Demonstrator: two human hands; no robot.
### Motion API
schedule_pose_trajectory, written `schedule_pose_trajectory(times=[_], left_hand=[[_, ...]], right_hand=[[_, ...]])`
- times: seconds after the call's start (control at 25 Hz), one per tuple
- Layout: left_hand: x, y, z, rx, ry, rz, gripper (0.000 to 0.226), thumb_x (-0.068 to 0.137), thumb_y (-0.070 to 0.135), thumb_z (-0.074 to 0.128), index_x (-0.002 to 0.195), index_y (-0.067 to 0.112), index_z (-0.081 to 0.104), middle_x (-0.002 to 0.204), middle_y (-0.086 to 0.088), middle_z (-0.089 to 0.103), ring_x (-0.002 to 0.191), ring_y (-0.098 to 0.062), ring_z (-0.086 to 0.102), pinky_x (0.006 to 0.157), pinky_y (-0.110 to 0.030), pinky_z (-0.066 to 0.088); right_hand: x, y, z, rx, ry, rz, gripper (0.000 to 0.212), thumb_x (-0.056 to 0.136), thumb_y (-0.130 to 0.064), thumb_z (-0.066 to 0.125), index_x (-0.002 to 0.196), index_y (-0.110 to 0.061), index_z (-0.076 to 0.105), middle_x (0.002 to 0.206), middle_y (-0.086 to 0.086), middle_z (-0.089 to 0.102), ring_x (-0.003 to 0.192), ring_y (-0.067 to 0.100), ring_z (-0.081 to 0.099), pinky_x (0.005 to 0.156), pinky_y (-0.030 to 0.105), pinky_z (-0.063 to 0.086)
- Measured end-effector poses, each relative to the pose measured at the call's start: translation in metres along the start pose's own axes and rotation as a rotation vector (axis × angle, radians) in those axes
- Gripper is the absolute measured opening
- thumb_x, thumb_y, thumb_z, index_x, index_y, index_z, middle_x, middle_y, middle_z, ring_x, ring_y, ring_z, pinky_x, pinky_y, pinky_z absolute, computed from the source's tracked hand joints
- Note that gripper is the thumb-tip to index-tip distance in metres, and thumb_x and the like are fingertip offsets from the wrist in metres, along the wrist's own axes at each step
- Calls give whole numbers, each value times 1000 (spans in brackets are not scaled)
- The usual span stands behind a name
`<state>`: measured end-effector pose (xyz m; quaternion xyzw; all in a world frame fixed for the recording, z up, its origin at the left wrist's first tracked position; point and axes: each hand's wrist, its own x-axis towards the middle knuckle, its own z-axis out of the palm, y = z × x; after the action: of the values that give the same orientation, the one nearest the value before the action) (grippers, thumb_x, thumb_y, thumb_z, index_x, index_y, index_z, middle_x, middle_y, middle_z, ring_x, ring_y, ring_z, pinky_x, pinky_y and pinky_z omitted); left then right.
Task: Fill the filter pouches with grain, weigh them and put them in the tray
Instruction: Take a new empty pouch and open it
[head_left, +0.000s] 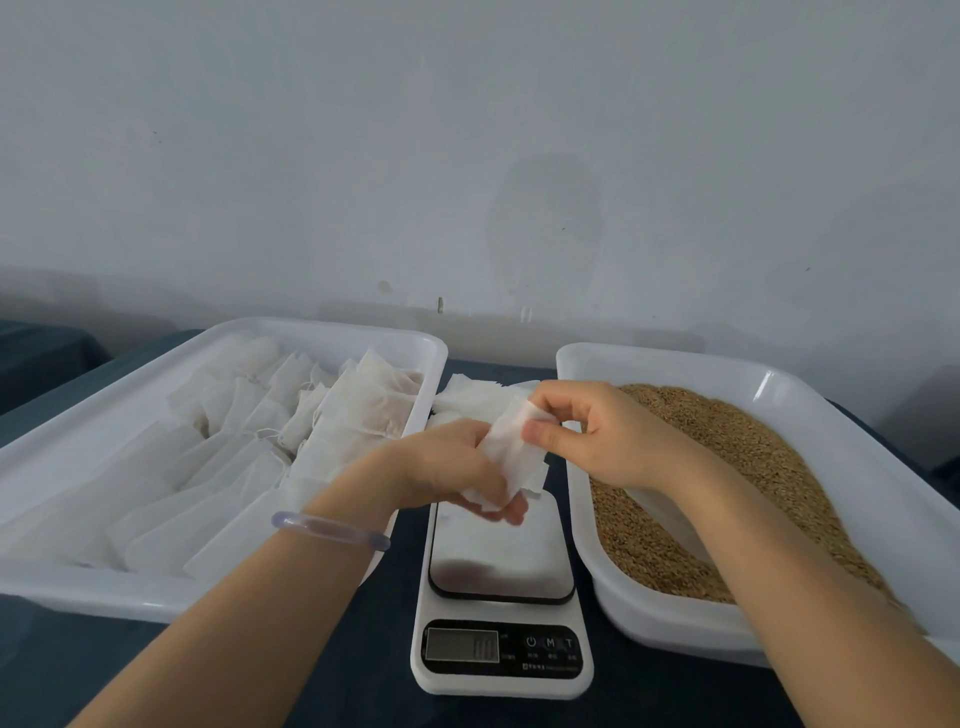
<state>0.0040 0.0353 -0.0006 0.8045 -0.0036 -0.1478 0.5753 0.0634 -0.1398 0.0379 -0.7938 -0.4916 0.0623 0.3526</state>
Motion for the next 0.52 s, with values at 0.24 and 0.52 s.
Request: schedule_pose_trajectory(times=[0.24,0.52], left_hand=[[-1,4,4,5,-57,81,52,61,9,77,109,8,58,98,-5,65,95,-19,62,86,-35,49],[0,1,4,-27,89,101,29,67,8,77,91,16,64,72,4,67,68,-21,66,67,-33,55]], right_hand=[[-7,4,-5,52,-56,36,17,93,-19,56,84,-5,58,88,13,66,85,25,63,81,40,49],[-3,3,7,33,-84,68,16,92,-24,57,91,-11,65,91,-1,69,90,13,64,87,37,49]])
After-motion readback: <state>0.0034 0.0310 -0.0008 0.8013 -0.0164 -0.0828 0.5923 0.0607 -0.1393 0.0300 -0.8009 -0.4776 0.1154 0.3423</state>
